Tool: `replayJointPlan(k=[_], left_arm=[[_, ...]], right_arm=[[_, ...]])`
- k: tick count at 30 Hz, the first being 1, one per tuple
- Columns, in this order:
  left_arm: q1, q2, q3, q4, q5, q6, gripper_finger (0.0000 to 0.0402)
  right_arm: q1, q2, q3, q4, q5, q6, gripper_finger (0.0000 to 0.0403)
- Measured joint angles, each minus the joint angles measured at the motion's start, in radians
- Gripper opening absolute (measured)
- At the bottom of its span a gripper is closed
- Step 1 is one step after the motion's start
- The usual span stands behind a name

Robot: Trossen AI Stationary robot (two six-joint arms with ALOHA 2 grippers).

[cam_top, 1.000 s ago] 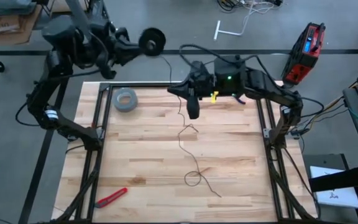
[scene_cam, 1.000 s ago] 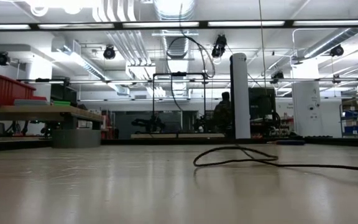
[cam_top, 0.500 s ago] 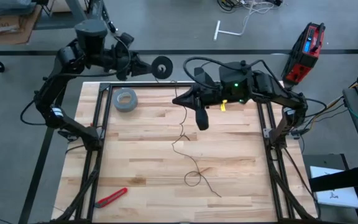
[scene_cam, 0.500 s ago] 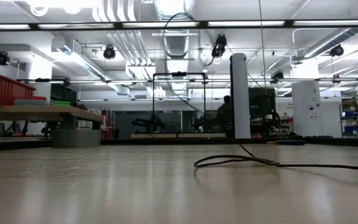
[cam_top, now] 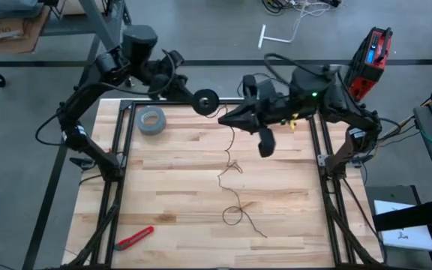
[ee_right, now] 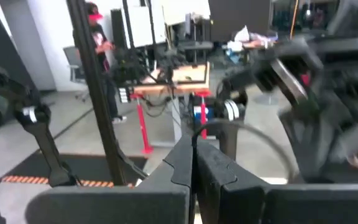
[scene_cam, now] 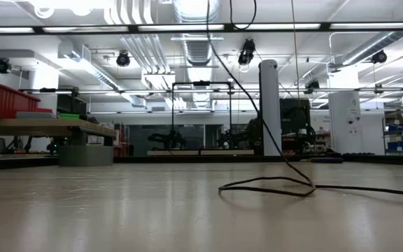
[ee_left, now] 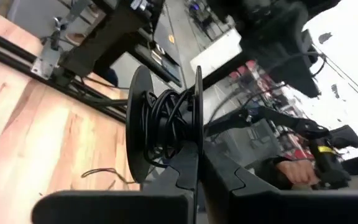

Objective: Coil cords
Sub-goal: Coil the black wire on the black spool

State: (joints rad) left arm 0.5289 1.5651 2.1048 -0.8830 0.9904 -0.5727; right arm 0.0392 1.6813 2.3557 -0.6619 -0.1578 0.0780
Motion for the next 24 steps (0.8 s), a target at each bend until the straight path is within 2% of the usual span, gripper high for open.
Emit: replayJointPlan(k=[2,5,9,12,19,21,24], left_arm=[[0.002,0.015,0.0,0.004,0.061,0.01,0.0],[-0.017,0.027,0.0,0.029,0.206,0.029,0.0],[-0.053,0.035,0.0,0.095,0.293,0.049,0.0],[-0.064,0.035,0.0,0.144,0.289,0.03,0.0],[-0.065,0.035,-0.028,0.132,0.226,0.019,0.0],[-0.064,0.035,-0.054,0.132,0.241,0.005,0.0],[-0.089,0.036,-0.088,0.134,0.339,0.01,0.0]], right_arm=[[0.0,-0.007,0.0,0.007,0.0,0.0,0.0],[-0.005,-0.008,0.0,0.018,0.002,-0.003,0.0],[-0.014,-0.009,0.0,0.025,0.004,-0.009,0.0],[-0.02,-0.01,0.0,0.038,0.002,-0.011,0.0],[-0.02,-0.011,0.0,0.078,-0.034,-0.011,0.0],[-0.02,-0.011,0.0,0.078,-0.034,-0.011,0.0],[-0.032,-0.011,0.0,0.075,-0.032,-0.015,0.0]])
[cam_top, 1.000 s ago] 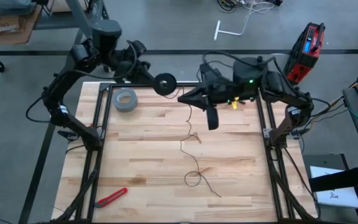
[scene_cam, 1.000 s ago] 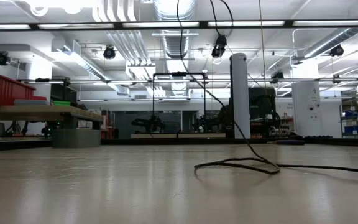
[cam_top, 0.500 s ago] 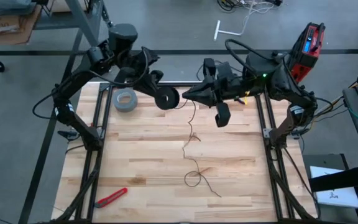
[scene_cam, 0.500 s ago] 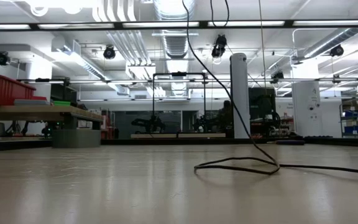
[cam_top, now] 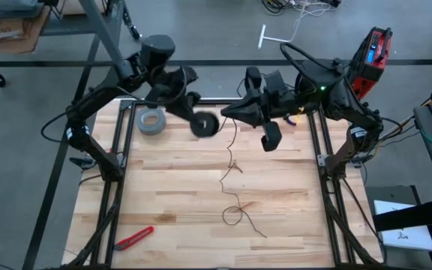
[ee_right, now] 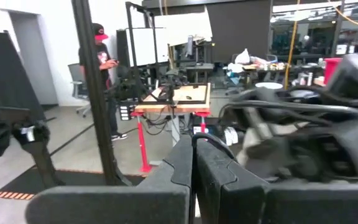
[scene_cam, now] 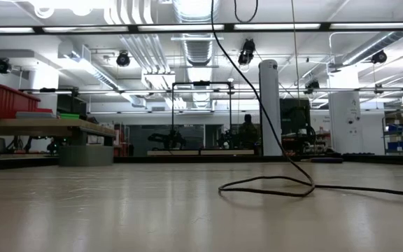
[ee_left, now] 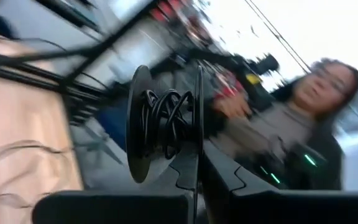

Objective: Coil cords
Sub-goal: Coil the black wire on the black spool

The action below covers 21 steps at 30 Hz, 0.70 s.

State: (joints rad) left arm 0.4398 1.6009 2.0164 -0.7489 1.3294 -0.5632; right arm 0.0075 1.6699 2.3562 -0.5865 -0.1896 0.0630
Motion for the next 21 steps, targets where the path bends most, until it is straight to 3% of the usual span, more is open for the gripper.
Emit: replayJointPlan(k=[3,10,21], left_arm=[[-0.047,0.0,-0.033,0.068,0.066,0.012,0.0],[-0.125,0.0,-0.049,0.217,0.09,0.011,0.0],[-0.184,0.001,-0.023,0.751,0.122,-0.144,0.0]], right_arm=[[-0.022,0.001,0.0,-0.008,0.007,0.012,0.0],[-0.096,0.034,0.0,-0.054,-0.034,0.143,0.0],[-0.116,0.117,0.0,-0.125,-0.151,0.177,0.0]])
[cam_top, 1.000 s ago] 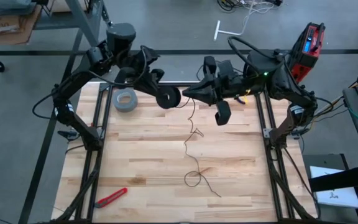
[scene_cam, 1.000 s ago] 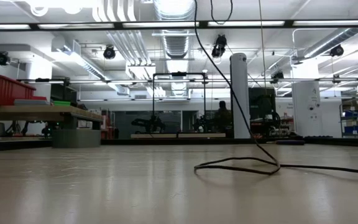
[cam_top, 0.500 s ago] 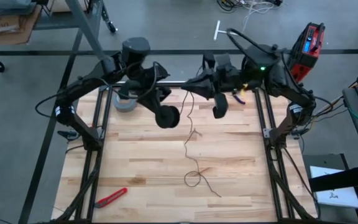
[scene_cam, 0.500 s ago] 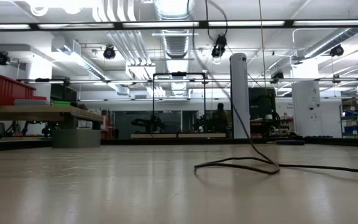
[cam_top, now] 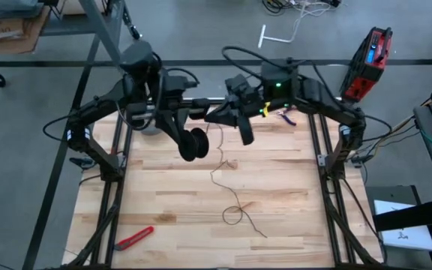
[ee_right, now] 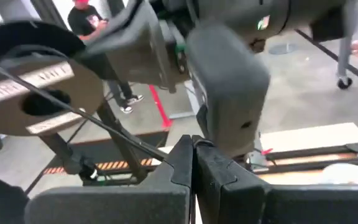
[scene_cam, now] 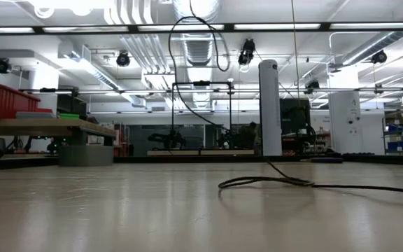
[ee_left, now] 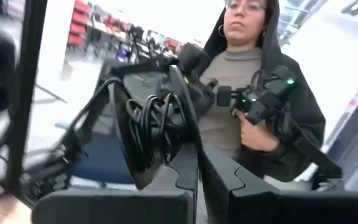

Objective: Coil cords
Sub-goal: Coil the black wire on the black spool

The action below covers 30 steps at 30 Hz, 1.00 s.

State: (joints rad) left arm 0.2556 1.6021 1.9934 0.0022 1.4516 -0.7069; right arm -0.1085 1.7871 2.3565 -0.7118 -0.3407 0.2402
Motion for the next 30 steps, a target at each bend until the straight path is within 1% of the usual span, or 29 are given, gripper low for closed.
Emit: replayJointPlan(k=[4,6,10,14,18,21,23,26,29,30], left_arm=[[-0.006,0.0,0.0,0.126,-0.034,-0.045,0.0001],[-0.01,-0.003,0.0,0.146,-0.031,-0.043,0.0001],[-0.028,-0.01,0.008,0.192,-0.083,-0.018,0.0001],[-0.045,-0.013,0.008,0.244,-0.133,-0.039,0.0],[-0.061,-0.012,0.007,0.323,-0.196,-0.042,0.0],[-0.072,-0.008,0.007,0.35,-0.228,-0.047,0.0],[-0.075,-0.004,0.007,0.377,-0.235,-0.048,0.0],[-0.082,-0.002,0.006,0.44,-0.26,-0.051,0.0],[-0.088,0.0,0.005,0.556,-0.287,-0.042,0.0],[-0.09,0.001,0.006,0.62,-0.31,-0.031,0.0]], right_arm=[[0.0,0.032,0.002,0.033,-0.062,0.005,0.0],[0.0,0.041,0.002,0.075,-0.085,0.01,0.0],[-0.002,0.034,0.001,0.194,-0.098,-0.007,0.0],[-0.011,0.03,0.001,0.24,-0.125,-0.016,0.0],[-0.028,0.034,0.0,0.339,-0.191,0.068,0.0],[-0.043,0.042,0.001,0.361,-0.219,0.112,0.0005],[-0.047,0.042,0.001,0.362,-0.23,0.129,0.0018],[-0.049,0.041,0.003,0.369,-0.236,0.148,0.0053],[-0.052,0.041,0.003,0.363,-0.277,0.159,0.009],[-0.054,0.041,0.002,0.349,-0.27,0.161,0.0101]])
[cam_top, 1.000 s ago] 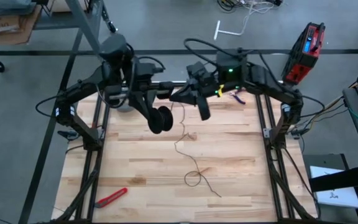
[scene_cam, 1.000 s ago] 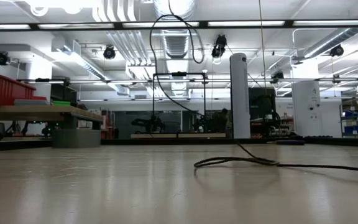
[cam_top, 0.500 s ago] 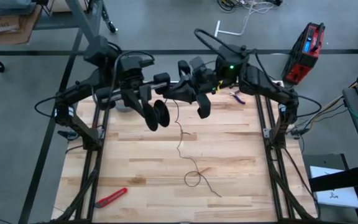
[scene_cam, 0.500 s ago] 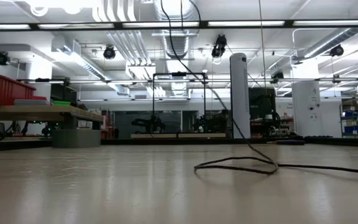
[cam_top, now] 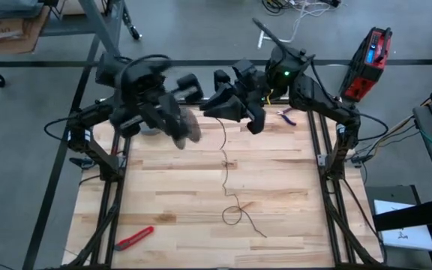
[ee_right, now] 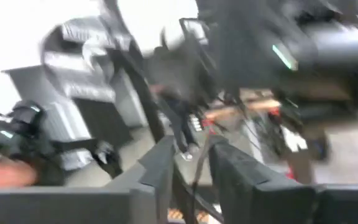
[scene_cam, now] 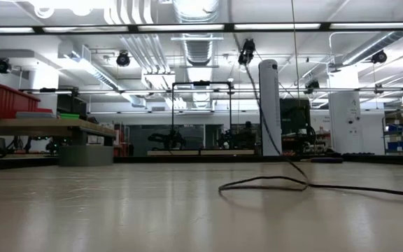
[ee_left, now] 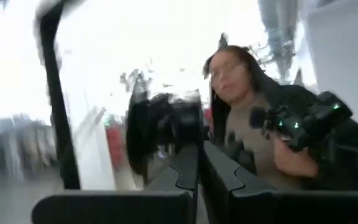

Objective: Coil cords
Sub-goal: Coil the black wire on the black spool

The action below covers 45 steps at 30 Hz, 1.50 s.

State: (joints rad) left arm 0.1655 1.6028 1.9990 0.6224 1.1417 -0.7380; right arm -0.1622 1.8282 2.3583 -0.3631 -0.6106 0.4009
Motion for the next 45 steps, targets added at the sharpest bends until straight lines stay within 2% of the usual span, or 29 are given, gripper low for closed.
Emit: replayJointPlan(k=[5,8,10,18,21,24,26,30,32,36,39,42,43,45], left_arm=[[-0.006,-0.014,0.006,0.382,-0.085,-0.069,0.0],[-0.004,-0.01,0.005,0.523,-0.181,-0.106,0.0],[-0.004,-0.009,0.002,0.571,-0.247,-0.091,0.0],[-0.004,-0.047,0.043,0.576,-0.471,0.02,0.0],[-0.002,-0.055,0.057,0.484,-0.497,-0.002,0.0],[0.004,-0.084,0.067,0.304,-0.513,0.008,0.0],[0.01,-0.117,0.069,0.151,-0.54,0.071,0.0],[0.02,-0.2,0.07,-0.248,-0.636,0.296,0.0],[0.027,-0.244,0.069,-0.431,-0.67,0.42,0.0],[0.027,-0.324,0.069,-0.632,-0.743,0.577,0.0],[0.026,-0.359,0.069,-0.675,-0.759,0.62,0.0],[0.026,-0.377,0.069,-0.676,-0.761,0.652,0.0],[0.026,-0.381,0.069,-0.677,-0.764,0.662,0.0],[0.026,-0.387,0.068,-0.693,-0.766,0.68,0.0]], right_arm=[[-0.011,0.012,-0.01,-0.031,0.024,0.021,0.0142],[-0.02,-0.003,-0.002,-0.006,0.01,0.043,0.0157],[-0.024,-0.005,-0.001,-0.007,0.012,0.045,0.0163],[-0.022,-0.001,-0.004,-0.119,0.011,-0.003,0.016],[-0.006,0.001,-0.004,-0.153,0.017,-0.057,0.0153],[0.023,0.006,-0.004,-0.183,0.03,-0.11,0.0144],[0.039,0.006,-0.004,-0.226,0.12,-0.155,0.0138],[0.074,0.006,-0.003,-0.389,0.393,-0.296,0.0126],[0.092,0.015,-0.004,-0.445,0.469,-0.327,0.012],[0.105,0.059,-0.005,-0.47,0.472,-0.315,0.0116],[0.111,0.115,-0.005,-0.439,0.471,-0.24,0.0127],[0.114,0.192,-0.005,-0.404,0.46,-0.154,0.0156],[0.113,0.218,-0.006,-0.379,0.434,-0.114,0.0168],[0.112,0.266,-0.008,-0.279,0.311,-0.044,0.0191]])
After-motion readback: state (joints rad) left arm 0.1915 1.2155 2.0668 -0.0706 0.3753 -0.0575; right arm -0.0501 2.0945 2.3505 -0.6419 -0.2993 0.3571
